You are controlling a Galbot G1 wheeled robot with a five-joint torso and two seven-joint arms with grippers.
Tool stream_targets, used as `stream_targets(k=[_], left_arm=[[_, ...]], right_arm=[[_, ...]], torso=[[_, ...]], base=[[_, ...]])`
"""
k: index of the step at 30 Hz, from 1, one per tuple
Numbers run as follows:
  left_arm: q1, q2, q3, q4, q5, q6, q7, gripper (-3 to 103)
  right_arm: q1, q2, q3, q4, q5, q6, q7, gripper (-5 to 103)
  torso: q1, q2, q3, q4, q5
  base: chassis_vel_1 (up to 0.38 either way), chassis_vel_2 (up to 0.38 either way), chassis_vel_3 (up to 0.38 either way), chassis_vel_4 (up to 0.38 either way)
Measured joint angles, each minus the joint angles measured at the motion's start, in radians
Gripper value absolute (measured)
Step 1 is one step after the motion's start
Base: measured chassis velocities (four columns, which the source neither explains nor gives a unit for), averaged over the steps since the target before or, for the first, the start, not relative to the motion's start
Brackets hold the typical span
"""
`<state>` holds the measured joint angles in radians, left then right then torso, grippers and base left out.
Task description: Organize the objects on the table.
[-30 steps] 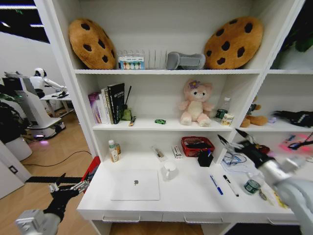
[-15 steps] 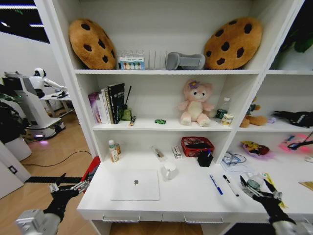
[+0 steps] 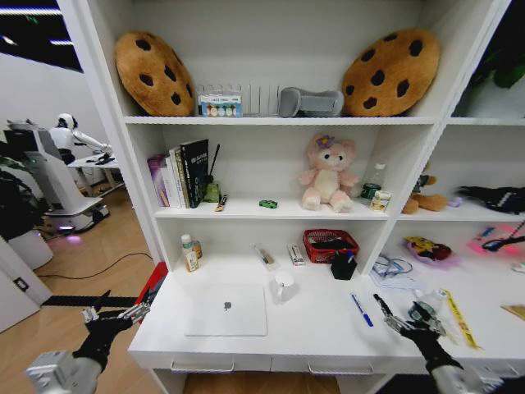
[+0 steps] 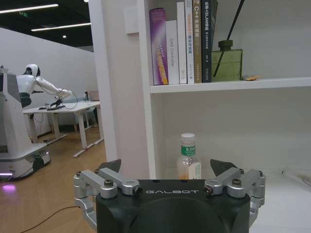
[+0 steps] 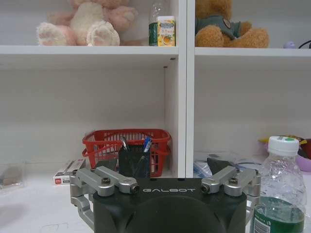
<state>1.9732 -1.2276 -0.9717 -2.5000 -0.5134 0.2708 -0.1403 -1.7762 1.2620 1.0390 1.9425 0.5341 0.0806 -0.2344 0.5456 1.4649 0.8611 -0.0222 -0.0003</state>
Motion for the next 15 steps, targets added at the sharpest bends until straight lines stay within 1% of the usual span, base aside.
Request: stream_targets(k=[4,6,7,9,10,12,13,15], left_arm=[[0.000,0.000,0.000,0.000,0.000,0.000,0.000,100],[0.000,0.000,0.000,0.000,0.000,0.000,0.000,100],[0.000,0.000,0.000,0.000,0.000,0.000,0.000,100],[0.000,0.000,0.000,0.000,0.000,0.000,0.001,100],[0.000,0.000,0.000,0.000,0.000,0.000,0.000,100],[0.000,0.000,0.000,0.000,0.000,0.000,0.000,100],[0.000,0.000,0.000,0.000,0.000,0.000,0.000,100],[0.000,0.000,0.000,0.000,0.000,0.000,0.000,100]], right_arm=[[0.023,-0.009,-0.021,-0.021,-0.002,-0.005,0.001,100],[0.084,-0.022,-0.090,-0.077,-0.049,-0.008,0.023,100],[0.109,-0.024,-0.120,-0.098,-0.059,-0.008,0.039,100],[0.121,-0.026,-0.136,-0.105,-0.062,-0.015,0.051,100],[0.155,-0.032,-0.174,-0.118,-0.064,-0.055,0.087,100],[0.191,-0.044,-0.212,-0.121,-0.064,-0.111,0.122,100],[0.191,-0.044,-0.212,-0.121,-0.064,-0.111,0.122,100],[0.243,-0.070,-0.264,-0.127,-0.061,-0.185,0.177,100]], torso=[[0.000,0.000,0.000,0.0000,0.0004],[0.000,0.000,0.000,-0.0003,0.0003],[0.000,0.000,0.000,-0.0001,0.0009],[0.000,0.000,0.000,-0.0001,0.0008],[0.000,0.000,0.000,0.0000,0.0005],[0.000,0.000,0.000,0.0003,-0.0001],[0.000,0.000,0.000,0.0003,-0.0001],[0.000,0.000,0.000,0.0002,-0.0001]], base=[[-0.117,-0.111,0.123,0.084],[-0.094,-0.079,0.109,0.074],[0.000,0.000,0.000,0.000],[0.000,0.000,0.000,0.000],[0.000,0.000,0.000,0.000],[0.000,0.000,0.000,0.000],[0.000,0.000,0.000,0.000],[0.030,0.024,-0.021,-0.013]])
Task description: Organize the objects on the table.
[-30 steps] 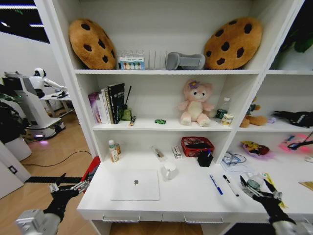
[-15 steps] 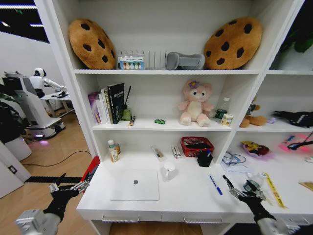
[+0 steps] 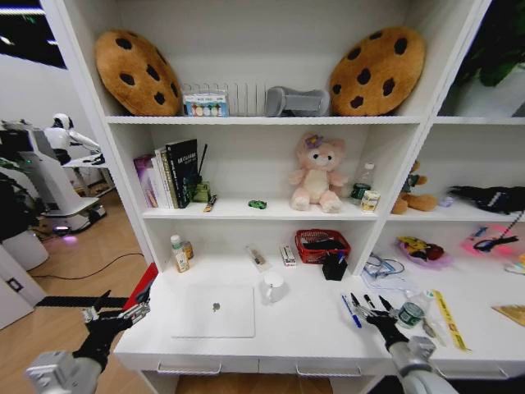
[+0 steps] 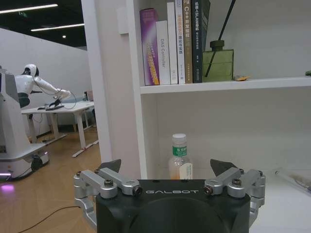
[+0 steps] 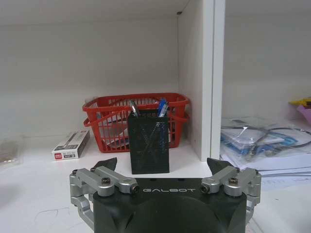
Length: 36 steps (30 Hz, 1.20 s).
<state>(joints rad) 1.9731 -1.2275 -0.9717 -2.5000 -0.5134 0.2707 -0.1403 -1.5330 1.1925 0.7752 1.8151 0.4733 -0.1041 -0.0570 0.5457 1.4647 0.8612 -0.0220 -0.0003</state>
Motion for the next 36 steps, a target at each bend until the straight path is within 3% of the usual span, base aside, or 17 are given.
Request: stream_targets(k=[5,16,21,24,25,31,36], left_arm=[[0.000,0.000,0.000,0.000,0.000,0.000,0.000,100],[0.000,0.000,0.000,0.000,0.000,0.000,0.000,100],[0.000,0.000,0.000,0.000,0.000,0.000,0.000,100],[0.000,0.000,0.000,0.000,0.000,0.000,0.000,100],[0.000,0.000,0.000,0.000,0.000,0.000,0.000,100],[0.000,0.000,0.000,0.000,0.000,0.000,0.000,100],[0.000,0.000,0.000,0.000,0.000,0.000,0.000,100]], right_arm=[[0.066,-0.036,-0.071,-0.032,0.020,-0.106,0.084,100],[0.143,-0.108,-0.154,-0.131,0.076,-0.216,0.091,102],[0.161,-0.128,-0.162,-0.149,0.086,-0.229,0.091,89],[0.164,-0.137,-0.162,-0.157,0.100,-0.227,0.086,72],[0.164,-0.137,-0.162,-0.157,0.100,-0.227,0.086,72],[0.156,-0.136,-0.160,-0.148,0.113,-0.226,0.070,45],[0.153,-0.132,-0.160,-0.141,0.116,-0.226,0.066,34]], torso=[[0.000,0.000,0.000,0.0000,0.0005],[0.000,0.000,0.000,-0.0002,0.0004],[0.000,0.000,0.000,-0.0002,0.0001],[0.000,0.000,0.000,-0.0003,0.0000],[0.000,0.000,0.000,-0.0003,0.0000],[0.000,0.000,0.000,-0.0002,0.0003],[0.000,0.000,0.000,-0.0002,0.0005]], base=[[0.000,0.000,0.000,0.000],[0.000,0.000,0.000,0.000],[0.000,0.000,0.000,0.000],[0.000,0.000,0.000,0.000],[0.000,0.000,0.000,0.000],[0.000,0.000,0.000,0.000],[0.000,0.000,0.000,0.000]])
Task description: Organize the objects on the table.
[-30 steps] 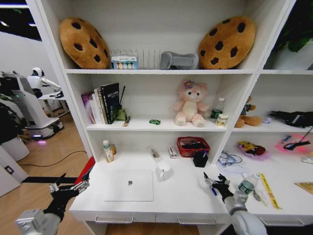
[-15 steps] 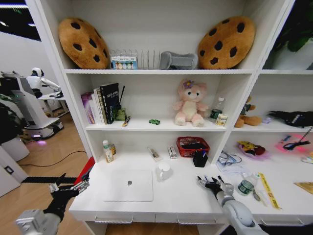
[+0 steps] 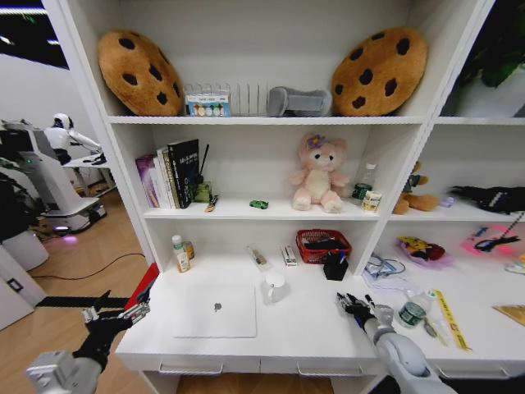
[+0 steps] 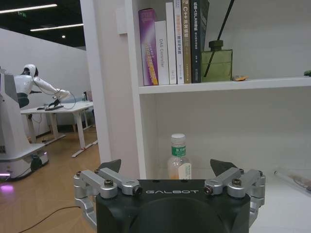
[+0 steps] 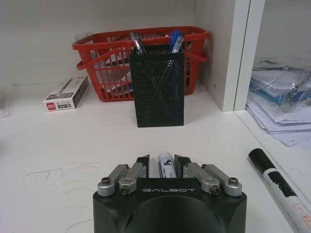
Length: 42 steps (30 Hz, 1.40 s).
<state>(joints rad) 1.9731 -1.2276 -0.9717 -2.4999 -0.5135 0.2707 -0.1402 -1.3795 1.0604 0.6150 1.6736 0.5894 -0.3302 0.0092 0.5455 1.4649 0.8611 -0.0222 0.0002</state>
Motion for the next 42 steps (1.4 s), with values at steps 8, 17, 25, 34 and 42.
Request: stream_targets(k=[8,17,25,34,42], left_arm=[[0.000,0.000,0.000,0.000,0.000,0.000,0.000,100],[0.000,0.000,0.000,0.000,0.000,0.000,0.000,100],[0.000,0.000,0.000,0.000,0.000,0.000,0.000,100],[0.000,0.000,0.000,0.000,0.000,0.000,0.000,100],[0.000,0.000,0.000,0.000,0.000,0.000,0.000,100]], right_arm=[[0.005,-0.024,0.031,0.045,0.009,0.039,-0.037,13],[0.056,-0.049,0.027,0.064,0.012,0.146,-0.082,13],[0.234,-0.110,-0.041,-0.017,0.057,0.183,-0.078,13],[0.447,-0.113,-0.186,-0.258,0.063,0.279,-0.058,13],[0.518,-0.095,-0.240,-0.320,0.077,0.386,-0.056,13]], torso=[[0.000,0.000,0.000,0.0000,0.0000],[0.000,0.000,0.000,-0.0001,0.0000],[0.000,0.000,0.000,0.0002,-0.0003],[0.000,0.000,0.000,0.0000,-0.0002],[0.000,0.000,0.000,-0.0001,-0.0002]], base=[[0.000,0.000,0.000,0.000],[0.000,0.000,0.000,0.000],[0.000,0.000,0.000,0.000],[0.000,0.000,0.000,0.000],[0.000,0.000,0.000,0.000]])
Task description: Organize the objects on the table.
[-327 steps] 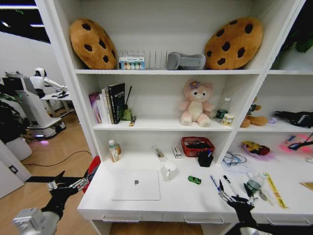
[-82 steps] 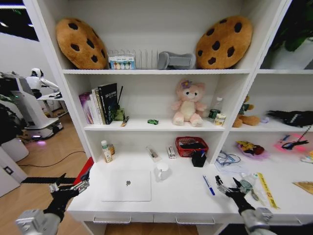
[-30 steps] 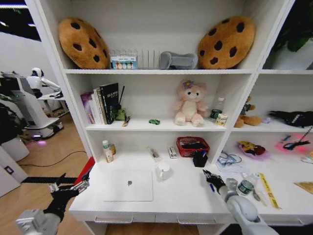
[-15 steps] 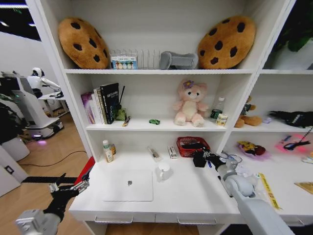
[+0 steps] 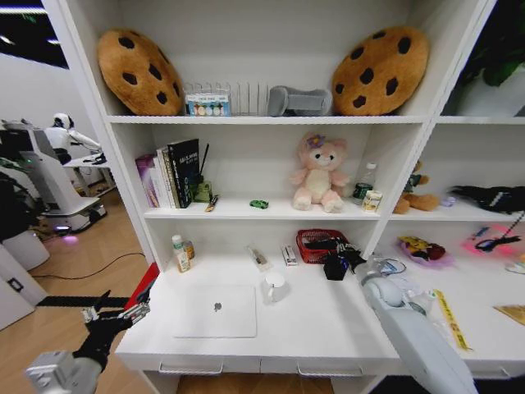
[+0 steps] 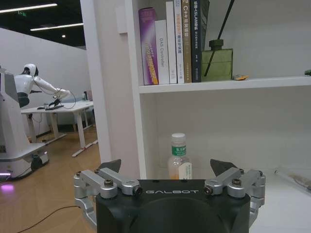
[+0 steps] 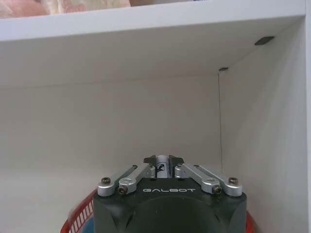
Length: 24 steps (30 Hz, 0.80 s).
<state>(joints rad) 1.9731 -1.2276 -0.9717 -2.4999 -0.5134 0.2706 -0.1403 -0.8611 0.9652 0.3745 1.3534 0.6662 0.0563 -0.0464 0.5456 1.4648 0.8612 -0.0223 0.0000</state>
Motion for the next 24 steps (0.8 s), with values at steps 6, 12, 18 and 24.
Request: stream_targets(k=[6,12,18,24], left_arm=[[0.000,0.000,0.000,0.000,0.000,0.000,0.000,100],[0.000,0.000,0.000,0.000,0.000,0.000,0.000,100],[0.000,0.000,0.000,0.000,0.000,0.000,0.000,100],[0.000,0.000,0.000,0.000,0.000,0.000,0.000,100]], right_arm=[[0.051,0.009,-0.028,-0.064,-0.004,0.072,-0.002,13],[0.100,0.020,-0.051,-0.143,-0.027,0.132,0.011,13],[0.115,0.027,-0.061,-0.181,-0.043,0.164,0.027,13],[0.076,0.028,-0.055,-0.149,-0.050,0.166,0.031,16]], torso=[[0.000,0.000,0.000,0.0001,-0.0002],[0.000,0.000,0.000,0.0001,-0.0001],[0.000,0.000,0.000,0.0001,0.0000],[0.000,0.000,0.000,0.0001,0.0001]], base=[[0.000,0.000,0.000,0.000],[0.000,0.000,0.000,0.000],[0.000,0.000,0.000,0.000],[0.000,0.000,0.000,0.000]])
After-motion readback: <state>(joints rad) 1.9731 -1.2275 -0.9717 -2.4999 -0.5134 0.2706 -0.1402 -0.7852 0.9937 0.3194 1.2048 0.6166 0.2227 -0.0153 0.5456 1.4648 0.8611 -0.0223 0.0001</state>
